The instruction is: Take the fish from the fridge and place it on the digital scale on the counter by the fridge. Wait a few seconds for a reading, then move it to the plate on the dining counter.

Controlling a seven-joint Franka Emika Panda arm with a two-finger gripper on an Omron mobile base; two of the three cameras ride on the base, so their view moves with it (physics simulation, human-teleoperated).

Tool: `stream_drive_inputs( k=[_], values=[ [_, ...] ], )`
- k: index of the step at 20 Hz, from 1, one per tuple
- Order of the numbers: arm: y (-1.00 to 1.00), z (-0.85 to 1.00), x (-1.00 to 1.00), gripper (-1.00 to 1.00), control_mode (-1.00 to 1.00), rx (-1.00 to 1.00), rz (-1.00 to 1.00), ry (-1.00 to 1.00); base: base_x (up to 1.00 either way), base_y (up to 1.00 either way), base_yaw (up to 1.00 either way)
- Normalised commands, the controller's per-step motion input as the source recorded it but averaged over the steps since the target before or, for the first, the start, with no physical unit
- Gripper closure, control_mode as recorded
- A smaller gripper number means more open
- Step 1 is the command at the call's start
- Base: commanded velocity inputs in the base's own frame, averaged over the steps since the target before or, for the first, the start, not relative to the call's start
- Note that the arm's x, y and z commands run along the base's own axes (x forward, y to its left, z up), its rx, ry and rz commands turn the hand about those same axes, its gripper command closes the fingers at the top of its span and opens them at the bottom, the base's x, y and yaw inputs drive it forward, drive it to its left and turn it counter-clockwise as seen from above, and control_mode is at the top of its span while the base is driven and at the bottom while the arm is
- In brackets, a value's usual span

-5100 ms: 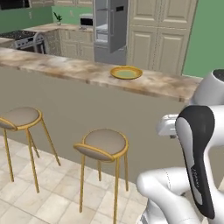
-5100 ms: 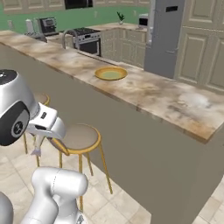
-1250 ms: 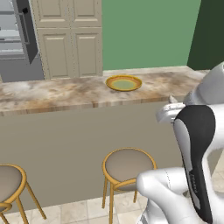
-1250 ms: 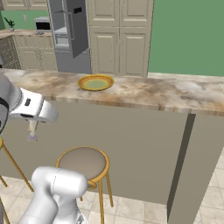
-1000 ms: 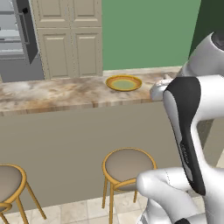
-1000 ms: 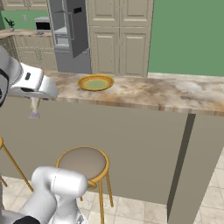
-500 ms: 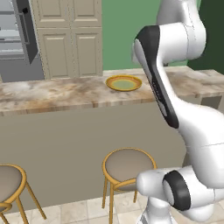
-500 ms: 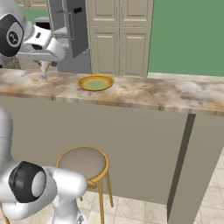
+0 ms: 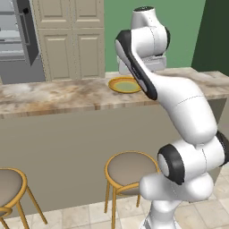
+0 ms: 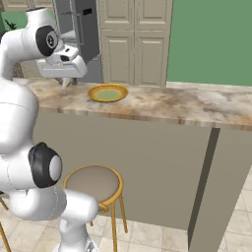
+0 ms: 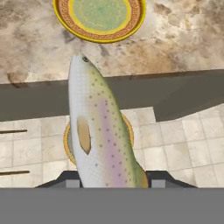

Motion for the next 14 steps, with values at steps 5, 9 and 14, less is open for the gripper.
stream_drive_inputs(
  k=[5, 9, 14],
  values=[
    [0.0, -0.5, 1.0, 1.0, -1.0, 0.0, 0.0, 0.0, 0.0, 0.0, 0.0],
    [0.0, -0.08, 0.91, 1.0, -1.0, 0.0, 0.0, 0.0, 0.0, 0.0, 0.0],
    [-0.27, -0.53, 0.71, 1.0, -1.0, 0.06, 0.0, 0.0, 0.0, 0.0, 0.0]
  ],
)
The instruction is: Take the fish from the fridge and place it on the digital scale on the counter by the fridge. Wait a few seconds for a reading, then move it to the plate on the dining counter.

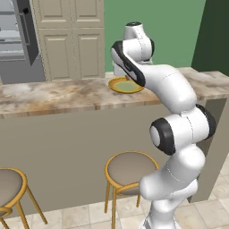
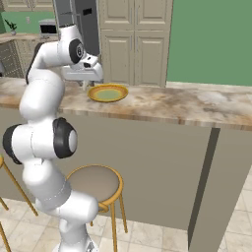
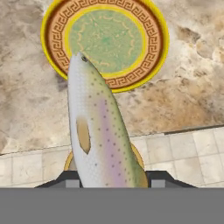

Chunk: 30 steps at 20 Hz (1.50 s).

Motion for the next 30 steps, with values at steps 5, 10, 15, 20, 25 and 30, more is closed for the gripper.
stream_drive_inputs(
  k=[5, 10, 15, 20, 25, 30],
  values=[
    [-0.47, -0.55, 0.51, 1.0, -1.0, 0.11, 0.01, 0.0, 0.0, 0.0, 0.0],
    [-0.17, -0.16, 0.11, 1.0, -1.0, 0.05, 0.08, -0.1, 0.0, 0.0, 0.0],
    [0.0, -0.01, 0.08, 1.0, -1.0, 0.0, 0.13, -0.13, 0.0, 0.0, 0.0],
    [0.06, 0.0, 0.38, 1.0, -1.0, 0.0, 0.05, 0.0, 0.0, 0.0, 0.0],
    [0.16, -0.05, 0.61, 1.0, -1.0, -0.02, 0.01, 0.03, 0.0, 0.0, 0.0],
    [0.14, 0.06, 0.51, 1.0, -1.0, 0.0, 0.0, 0.03, 0.0, 0.0, 0.0]
  ],
)
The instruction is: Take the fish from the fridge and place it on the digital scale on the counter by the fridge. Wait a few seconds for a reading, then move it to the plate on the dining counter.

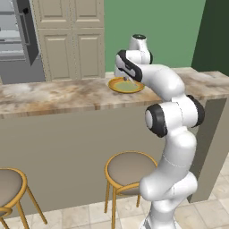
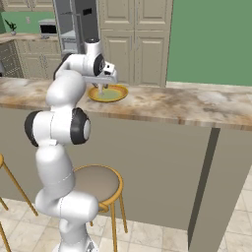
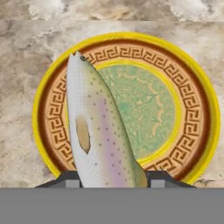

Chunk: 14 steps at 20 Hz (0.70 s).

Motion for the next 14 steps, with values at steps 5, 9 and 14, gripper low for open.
stream_drive_inputs(
  k=[5, 9, 14],
  values=[
    [0.04, -0.02, 0.36, 1.0, -1.0, -0.03, 0.0, 0.05, 0.0, 0.0, 0.0],
    [0.0, -0.17, 0.13, 1.0, -1.0, -0.01, 0.0, 0.08, 0.0, 0.0, 0.0],
    [0.0, -0.13, 0.0, 1.0, -1.0, 0.0, 0.0, 0.08, 0.0, 0.0, 0.0]
  ],
)
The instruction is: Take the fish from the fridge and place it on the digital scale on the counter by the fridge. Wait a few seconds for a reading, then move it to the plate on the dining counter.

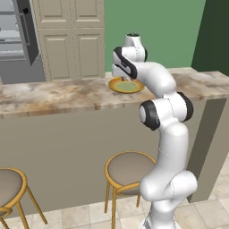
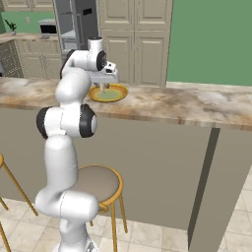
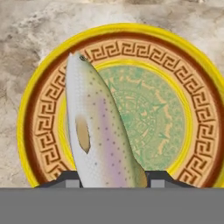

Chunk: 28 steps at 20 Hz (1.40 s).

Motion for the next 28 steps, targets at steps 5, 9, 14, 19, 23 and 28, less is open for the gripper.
stream_drive_inputs(
  k=[5, 9, 14, 19, 23, 28],
  values=[
    [0.0, -0.28, 0.0, 1.0, -1.0, 0.0, 0.0, 0.02, 0.0, 0.0, 0.0],
    [0.0, -0.4, 0.0, 1.0, -1.0, 0.0, 0.0, 0.02, 0.0, 0.0, 0.0],
    [0.0, -0.36, 0.0, 1.0, -1.0, 0.0, 0.0, 0.01, 0.0, 0.0, 0.0],
    [0.0, -0.05, 0.03, 1.0, -1.0, 0.0, 0.0, 0.0, 0.0, 0.0, 0.0],
    [0.0, 0.01, 0.21, 1.0, -1.0, 0.0, 0.0, 0.08, 0.0, 0.0, 0.0],
    [0.0, 0.01, 0.08, 1.0, -1.0, 0.0, 0.0, 0.04, 0.0, 0.0, 0.0]
  ],
)
